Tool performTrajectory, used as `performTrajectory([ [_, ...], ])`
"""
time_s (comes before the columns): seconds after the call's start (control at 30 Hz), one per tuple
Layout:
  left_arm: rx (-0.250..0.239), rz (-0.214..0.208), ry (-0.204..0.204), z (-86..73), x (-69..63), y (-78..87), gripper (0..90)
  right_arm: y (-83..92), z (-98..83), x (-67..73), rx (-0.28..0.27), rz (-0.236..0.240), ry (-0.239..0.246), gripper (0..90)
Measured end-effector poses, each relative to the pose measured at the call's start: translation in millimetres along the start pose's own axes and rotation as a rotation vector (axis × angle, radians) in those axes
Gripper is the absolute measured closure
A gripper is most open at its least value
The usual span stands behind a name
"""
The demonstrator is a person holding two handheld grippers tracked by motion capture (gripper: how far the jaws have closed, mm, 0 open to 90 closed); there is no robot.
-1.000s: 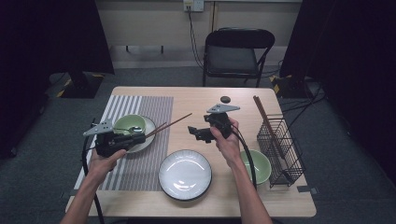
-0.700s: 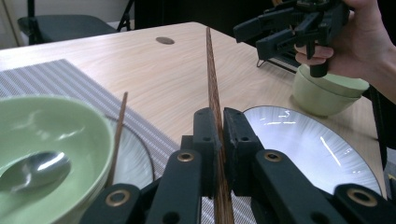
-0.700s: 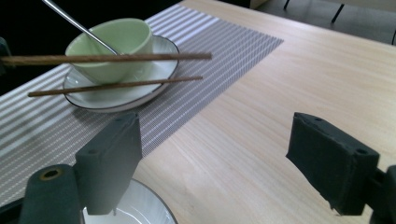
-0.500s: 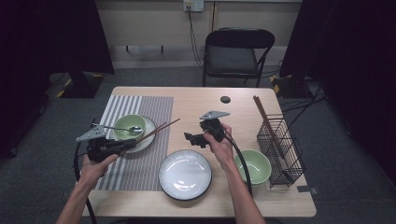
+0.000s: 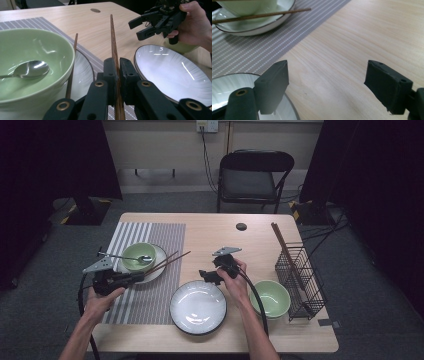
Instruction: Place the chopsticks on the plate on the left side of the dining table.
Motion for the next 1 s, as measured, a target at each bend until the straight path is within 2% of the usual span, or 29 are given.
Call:
performTrajectory([
  [0.27, 0.02, 0.018, 0.006, -7.8, 7.3, -1.7, 84.4, -11.3, -10.3, -5.5, 0.026, -0.03, 0.016, 18.2],
  [0.43, 0.026, 0.028, 0.018, -12.6, 12.3, -2.5, 84.4, -15.4, -16.9, -11.7, 0.041, -0.051, 0.007, 19.1],
  [0.5, 0.038, 0.035, 0.017, -13.6, 13.1, -3.1, 84.4, -16.4, -18.9, -11.7, 0.035, -0.05, 0.011, 18.4],
  [0.57, 0.037, 0.044, 0.027, -15.2, 15.4, -4.2, 84.4, -16.9, -19.6, -11.9, 0.011, -0.047, -0.004, 18.0],
  [0.67, 0.046, 0.052, 0.03, -17.1, 17.6, -3.6, 84.4, -16.7, -20.3, -11.1, 0.022, -0.045, 0.011, 16.8],
  [0.77, 0.043, 0.055, 0.036, -17.9, 19.1, -3.9, 84.3, -16.1, -20.1, -12.9, 0.024, -0.05, 0.003, 16.6],
  [0.87, 0.053, 0.063, 0.04, -20.1, 21.0, -5.5, 84.4, -15.4, -19.2, -17.8, 0.015, -0.087, -0.006, 20.9],
  [1.0, 0.058, 0.069, 0.042, -21.3, 22.3, -7.0, 84.4, -20.7, -24.3, -17.2, 0.041, -0.086, 0.0, 20.6],
])
Point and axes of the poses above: each handheld gripper's, and its own axes: y roughly backward along the jaws, z roughly out of its top, x roughly to its left, the point moved 4 cm from there along -y, roughly forward along the jaws, and after that the axes turned 3 degrees about -x, right-handed, at the moved point
